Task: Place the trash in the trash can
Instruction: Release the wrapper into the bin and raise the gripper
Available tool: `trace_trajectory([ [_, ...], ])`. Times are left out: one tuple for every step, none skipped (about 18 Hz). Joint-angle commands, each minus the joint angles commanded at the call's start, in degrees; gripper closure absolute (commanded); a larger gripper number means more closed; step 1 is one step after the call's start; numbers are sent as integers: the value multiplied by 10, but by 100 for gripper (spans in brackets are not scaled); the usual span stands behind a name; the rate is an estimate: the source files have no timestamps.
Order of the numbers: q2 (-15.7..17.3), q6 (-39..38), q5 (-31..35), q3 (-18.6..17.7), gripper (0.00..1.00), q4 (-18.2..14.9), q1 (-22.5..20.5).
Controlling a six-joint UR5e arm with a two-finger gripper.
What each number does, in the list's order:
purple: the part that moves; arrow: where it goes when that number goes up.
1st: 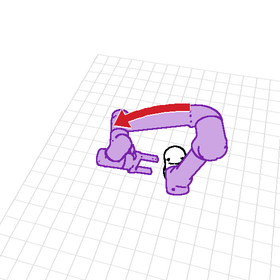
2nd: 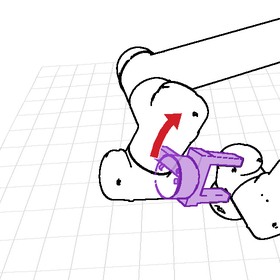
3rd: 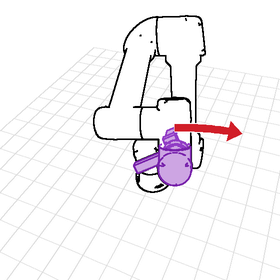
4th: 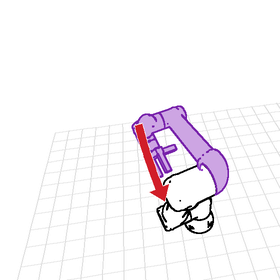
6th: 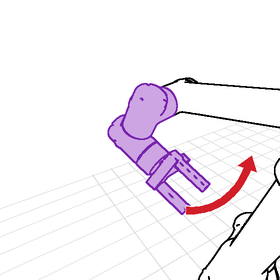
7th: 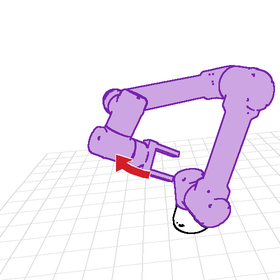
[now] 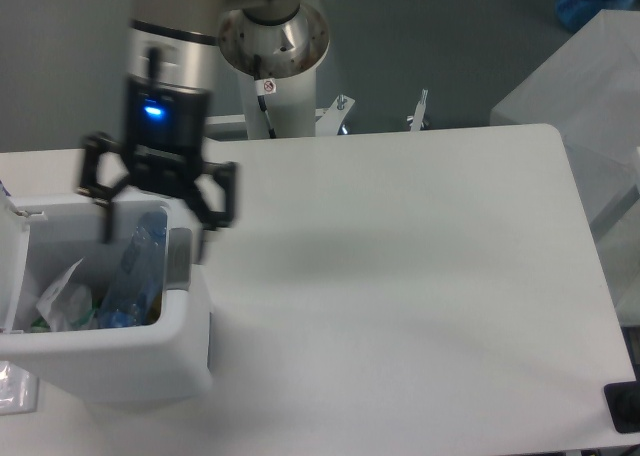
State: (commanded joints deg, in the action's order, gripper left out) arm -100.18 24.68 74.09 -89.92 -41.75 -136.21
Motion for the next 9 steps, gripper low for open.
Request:
trace_trajectory([
  [-7, 24, 9, 3, 0, 0, -15],
  [-13, 53, 17, 4, 0, -1, -27],
  [-19, 87, 22, 3, 0, -2, -40],
  [-28, 122, 28, 1, 0, -3, -51],
  [-35, 152, 33, -2, 0, -4, -60],
  [-40, 177, 35, -5, 0, -4, -67],
  [-45, 196, 40, -10, 0, -7, -70],
  [-48, 212, 47, -12, 0, -9, -70],
  [-48, 221, 64, -15, 0, -11, -70],
])
